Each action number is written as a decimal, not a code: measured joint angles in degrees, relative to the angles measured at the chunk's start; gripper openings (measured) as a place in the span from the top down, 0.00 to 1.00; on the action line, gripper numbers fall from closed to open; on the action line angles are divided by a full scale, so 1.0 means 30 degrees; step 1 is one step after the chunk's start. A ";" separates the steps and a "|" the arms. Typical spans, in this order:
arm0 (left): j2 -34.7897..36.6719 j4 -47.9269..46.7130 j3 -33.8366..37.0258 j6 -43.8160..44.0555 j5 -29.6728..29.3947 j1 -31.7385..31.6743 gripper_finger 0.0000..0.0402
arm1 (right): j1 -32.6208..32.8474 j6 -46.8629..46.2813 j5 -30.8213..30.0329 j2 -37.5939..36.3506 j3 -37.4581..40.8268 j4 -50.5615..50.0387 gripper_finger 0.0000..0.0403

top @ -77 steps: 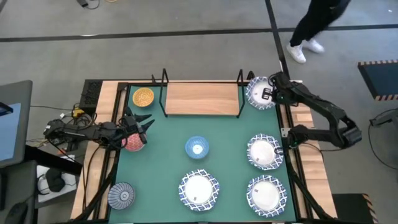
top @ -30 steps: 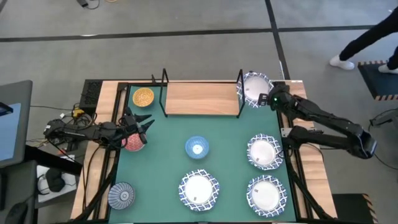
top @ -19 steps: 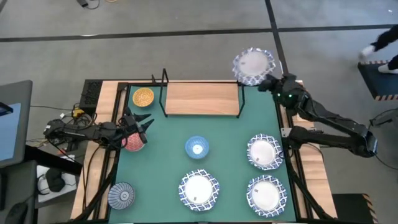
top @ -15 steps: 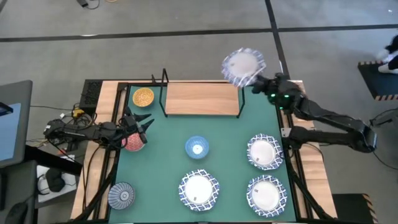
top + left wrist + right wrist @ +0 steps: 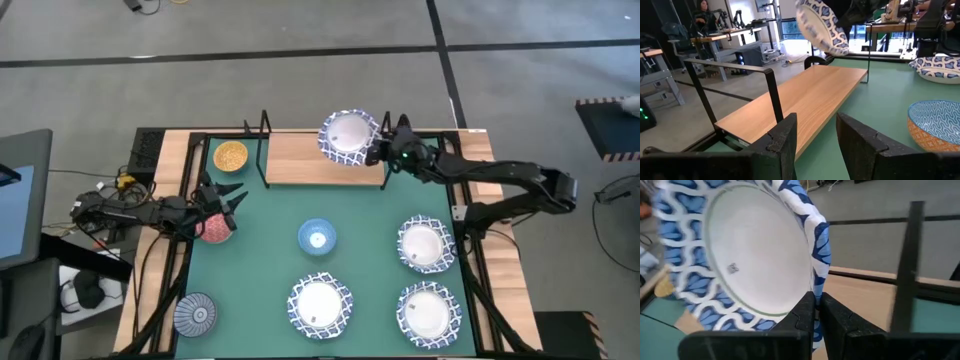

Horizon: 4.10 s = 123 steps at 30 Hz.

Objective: Place and stack bowls onto a shelf
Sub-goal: Put the white patterned bowl on the shelf, then stack the white patterned bowl on top of the white patterned bowl on the shelf

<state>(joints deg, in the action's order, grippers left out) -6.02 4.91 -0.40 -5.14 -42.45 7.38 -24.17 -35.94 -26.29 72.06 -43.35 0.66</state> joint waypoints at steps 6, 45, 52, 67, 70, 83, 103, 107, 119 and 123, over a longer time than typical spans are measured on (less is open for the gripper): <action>0.0000 0.0000 -0.0002 -0.0061 0.0005 0.0000 0.69 | 0.0898 0.0312 0.0362 0.1594 -0.1426 -0.1820 0.88; -0.1122 0.0015 -0.0002 0.0482 -0.0140 -0.0007 0.69 | 0.4948 0.7978 -0.2808 0.3246 -0.3069 0.1130 0.61; -0.1122 0.0036 -0.0002 0.0587 -0.0162 -0.0007 0.69 | 0.4695 0.7592 -0.0804 0.7044 -0.5379 0.0036 0.66; -0.1122 0.0004 -0.0002 0.0587 -0.0497 -0.0007 0.69 | 0.7013 0.4486 -0.0323 0.8480 -0.8716 -0.9911 0.69; -0.1122 -0.0003 -0.0002 0.0587 -0.0487 -0.0007 0.69 | 0.8033 0.2766 -0.0607 0.7173 -0.8716 -1.2303 0.69; -0.1486 0.0022 -0.0002 0.0944 0.0064 0.0000 0.69 | 1.2296 -0.5047 0.6874 0.4817 -0.7778 -2.1291 0.69; -0.1494 0.0335 -0.0002 0.0085 0.0036 -0.0007 0.69 | 1.1499 -1.2039 0.8812 0.4847 -0.2657 -1.9116 0.50; -0.1494 0.0335 0.0004 0.0100 0.0056 -0.0007 0.69 | 1.1507 -1.2021 0.8811 0.4851 -0.2537 -1.8285 0.60; -0.1494 0.0342 -0.0002 0.0413 0.0056 -0.0007 0.69 | 1.1507 -1.1871 0.8962 0.4851 -0.2545 -1.8530 0.91; -0.1494 0.0342 -0.0002 0.0419 0.0056 -0.0007 0.69 | 1.1542 -1.1258 1.0187 0.4851 -0.3004 -1.8305 0.96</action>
<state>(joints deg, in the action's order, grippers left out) -10.50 5.93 -0.40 -3.88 -42.28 7.35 10.46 -69.72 4.27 86.61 -52.36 -54.26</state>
